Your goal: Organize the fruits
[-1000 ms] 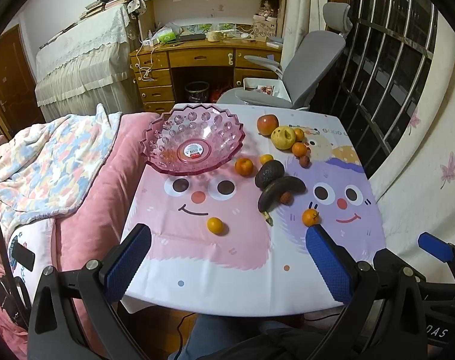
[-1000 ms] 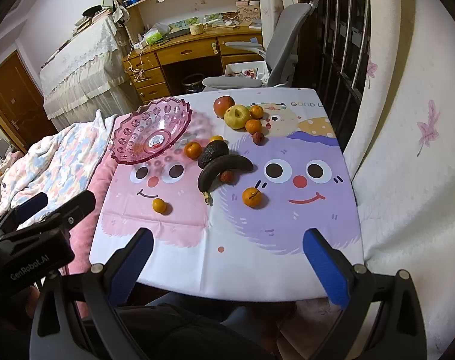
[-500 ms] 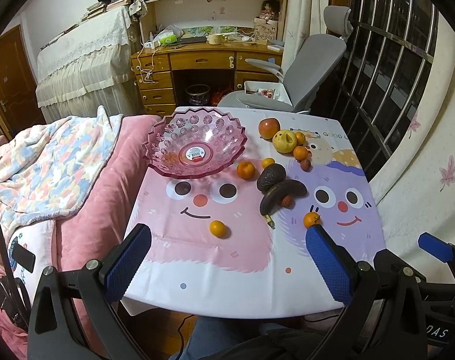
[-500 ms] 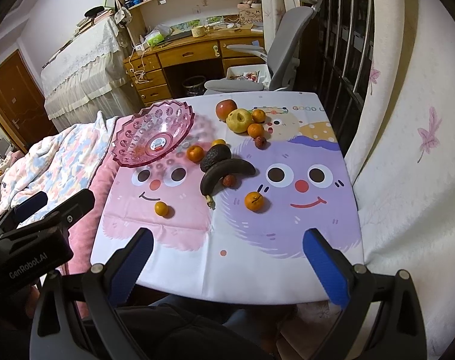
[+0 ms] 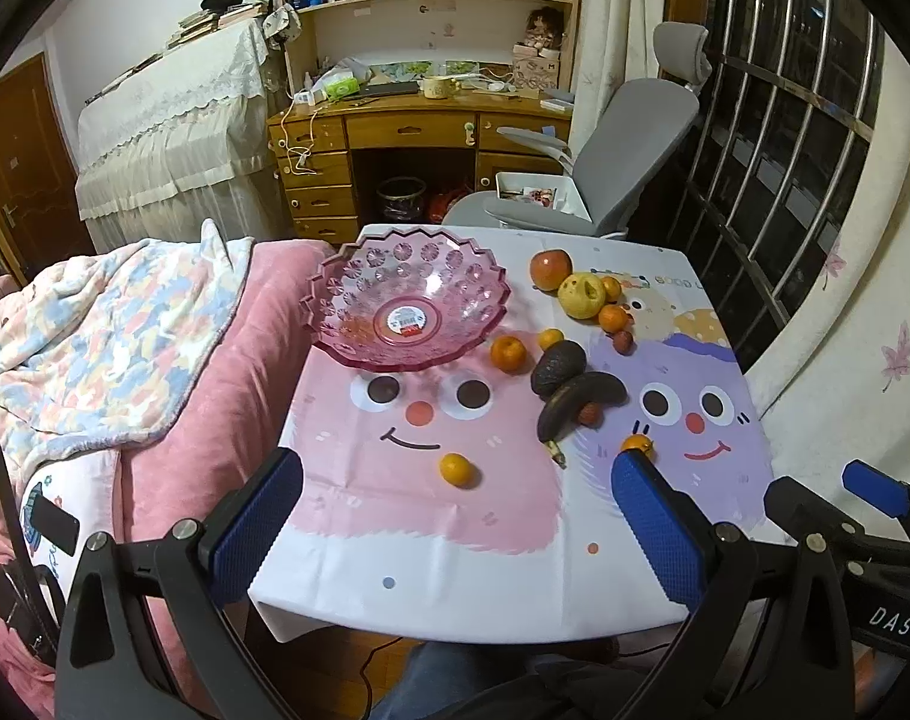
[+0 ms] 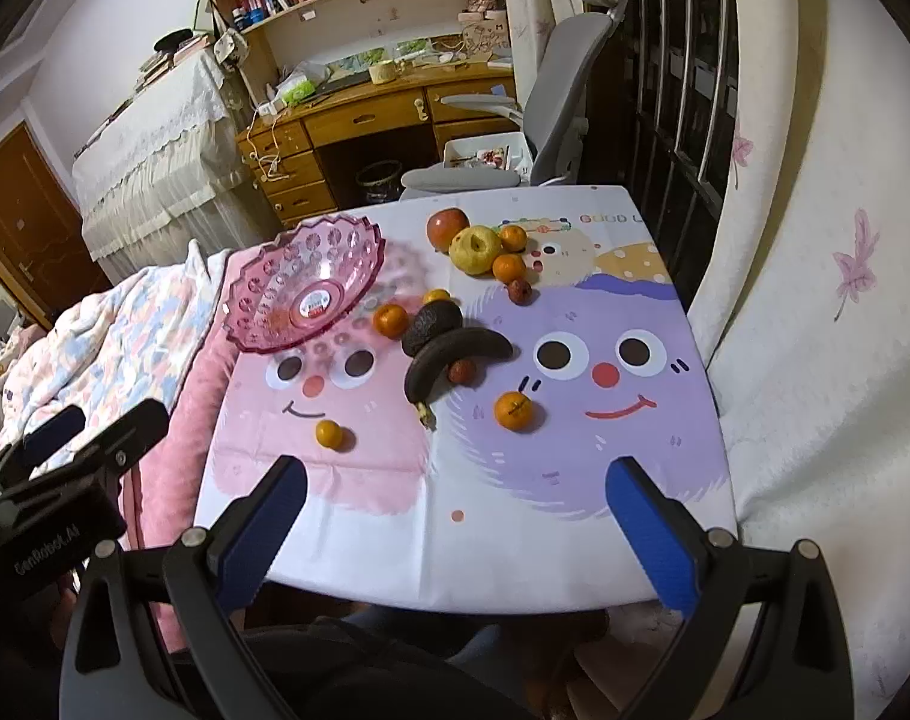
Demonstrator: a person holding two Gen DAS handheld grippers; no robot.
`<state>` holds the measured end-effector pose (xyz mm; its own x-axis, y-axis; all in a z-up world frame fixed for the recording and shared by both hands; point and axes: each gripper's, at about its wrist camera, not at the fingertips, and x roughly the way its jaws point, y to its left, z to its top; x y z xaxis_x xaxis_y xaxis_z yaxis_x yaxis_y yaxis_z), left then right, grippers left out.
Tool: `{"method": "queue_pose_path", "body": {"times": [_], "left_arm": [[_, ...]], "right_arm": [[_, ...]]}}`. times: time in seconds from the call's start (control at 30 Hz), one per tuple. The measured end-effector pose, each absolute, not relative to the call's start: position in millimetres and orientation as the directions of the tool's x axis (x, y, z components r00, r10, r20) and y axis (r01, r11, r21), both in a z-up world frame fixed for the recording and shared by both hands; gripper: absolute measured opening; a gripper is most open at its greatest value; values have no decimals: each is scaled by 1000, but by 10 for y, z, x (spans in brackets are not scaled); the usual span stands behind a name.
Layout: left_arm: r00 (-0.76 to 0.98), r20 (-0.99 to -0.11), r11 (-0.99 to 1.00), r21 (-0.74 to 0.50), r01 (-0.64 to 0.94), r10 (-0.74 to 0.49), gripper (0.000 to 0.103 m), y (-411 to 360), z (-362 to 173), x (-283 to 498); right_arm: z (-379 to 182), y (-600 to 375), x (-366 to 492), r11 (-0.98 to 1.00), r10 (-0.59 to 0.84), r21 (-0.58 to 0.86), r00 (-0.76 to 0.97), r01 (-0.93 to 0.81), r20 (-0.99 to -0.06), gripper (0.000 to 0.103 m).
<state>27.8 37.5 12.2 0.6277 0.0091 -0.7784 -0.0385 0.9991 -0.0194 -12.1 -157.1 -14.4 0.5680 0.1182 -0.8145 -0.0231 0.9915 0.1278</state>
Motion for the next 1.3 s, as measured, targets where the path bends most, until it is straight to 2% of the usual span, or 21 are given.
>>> {"method": "queue_pose_path", "body": {"times": [0.27,0.57,0.9,1.03,1.07,1.13,1.3], "left_arm": [[599,-799,998,-59,15,-56,102,557,51,387],[528,-839,991,-122,54,-132,102,833,-223,642],[366,-918,986,-166,-8,-151,102,1023,-874,1035],[300,-947,990,-135,-39,-118,101,990,-1214,1231],[286,-952,991,-129,-47,-110,101,987,-1278,1277],[249,-964,992,-110,-69,-89,100,959,-1467,1384],[155,-986,991,-84,-102,-67,97,872,-1920,1582]], "right_arm": [[-26,-1355,-105,994,108,94,640,-55,-761,100],[-152,-1080,-40,999,40,15,685,-42,-728,100],[-554,-907,42,992,-37,-114,720,-59,-693,100],[-780,-916,134,986,-33,-139,712,-91,-701,100],[-868,-948,186,985,-33,-140,698,-97,-715,99],[-997,-1021,275,987,-29,-128,674,-98,-738,91],[-1311,-1229,536,985,-49,-138,610,-100,-791,84]]}}
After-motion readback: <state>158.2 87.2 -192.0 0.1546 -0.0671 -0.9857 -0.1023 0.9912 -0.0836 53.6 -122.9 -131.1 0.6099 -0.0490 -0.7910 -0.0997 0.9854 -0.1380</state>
